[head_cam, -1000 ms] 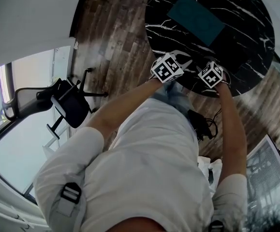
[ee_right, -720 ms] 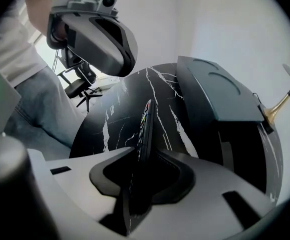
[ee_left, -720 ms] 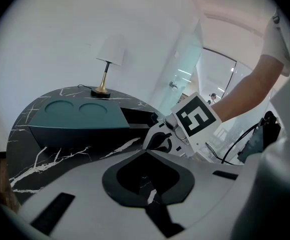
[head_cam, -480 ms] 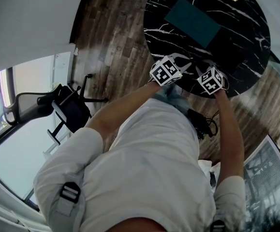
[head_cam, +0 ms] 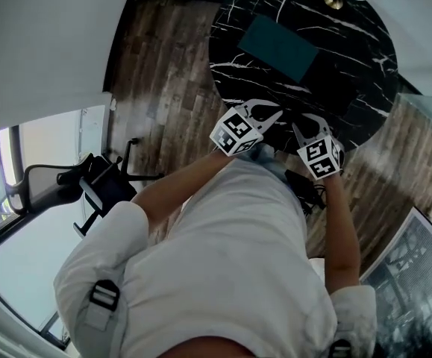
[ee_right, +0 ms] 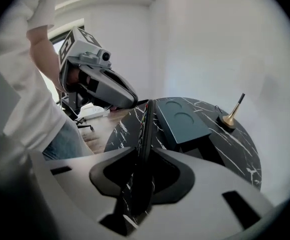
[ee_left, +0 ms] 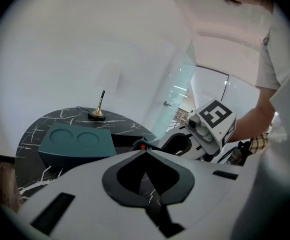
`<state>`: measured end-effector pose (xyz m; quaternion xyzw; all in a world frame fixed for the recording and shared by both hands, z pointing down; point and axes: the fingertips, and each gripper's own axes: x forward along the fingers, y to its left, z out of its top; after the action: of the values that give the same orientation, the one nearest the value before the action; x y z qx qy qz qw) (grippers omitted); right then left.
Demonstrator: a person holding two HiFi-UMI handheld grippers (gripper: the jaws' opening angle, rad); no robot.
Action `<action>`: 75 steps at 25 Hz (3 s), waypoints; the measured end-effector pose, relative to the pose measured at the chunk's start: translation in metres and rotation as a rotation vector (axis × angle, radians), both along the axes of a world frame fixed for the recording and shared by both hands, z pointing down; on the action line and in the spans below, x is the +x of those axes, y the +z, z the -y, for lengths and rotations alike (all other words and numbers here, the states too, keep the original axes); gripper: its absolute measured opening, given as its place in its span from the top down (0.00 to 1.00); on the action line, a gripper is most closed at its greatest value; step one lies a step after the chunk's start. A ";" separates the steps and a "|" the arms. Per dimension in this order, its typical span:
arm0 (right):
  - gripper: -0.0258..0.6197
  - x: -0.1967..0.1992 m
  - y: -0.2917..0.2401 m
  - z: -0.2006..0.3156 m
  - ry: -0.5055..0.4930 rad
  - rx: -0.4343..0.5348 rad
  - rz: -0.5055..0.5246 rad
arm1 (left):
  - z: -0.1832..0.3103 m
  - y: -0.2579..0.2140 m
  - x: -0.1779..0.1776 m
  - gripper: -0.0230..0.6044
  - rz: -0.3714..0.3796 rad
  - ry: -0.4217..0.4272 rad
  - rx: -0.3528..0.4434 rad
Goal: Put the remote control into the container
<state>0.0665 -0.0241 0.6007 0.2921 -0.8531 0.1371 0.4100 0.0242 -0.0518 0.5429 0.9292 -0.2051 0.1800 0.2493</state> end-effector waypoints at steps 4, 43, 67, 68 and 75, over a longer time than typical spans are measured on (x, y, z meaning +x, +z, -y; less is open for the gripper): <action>0.81 0.003 -0.002 -0.007 0.006 0.002 -0.009 | -0.005 0.007 0.004 0.96 0.016 0.014 -0.006; 0.81 0.130 0.120 0.114 -0.137 -0.141 -0.234 | 0.099 0.104 0.112 0.96 0.147 0.123 -0.040; 0.77 0.140 0.137 0.122 -0.117 -0.167 -0.226 | 0.084 0.107 0.113 0.96 0.151 0.147 -0.041; 0.76 0.141 0.137 0.125 -0.109 -0.155 -0.232 | 0.083 0.107 0.113 0.96 0.151 0.147 -0.040; 0.70 0.149 0.137 0.132 -0.058 -0.114 -0.262 | 0.077 0.105 0.107 0.96 0.154 0.141 -0.038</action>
<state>0.2152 -0.1564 0.7376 0.2590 -0.7912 0.1340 0.5375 0.1311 -0.1290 0.6475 0.9199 -0.1540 0.2717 0.2370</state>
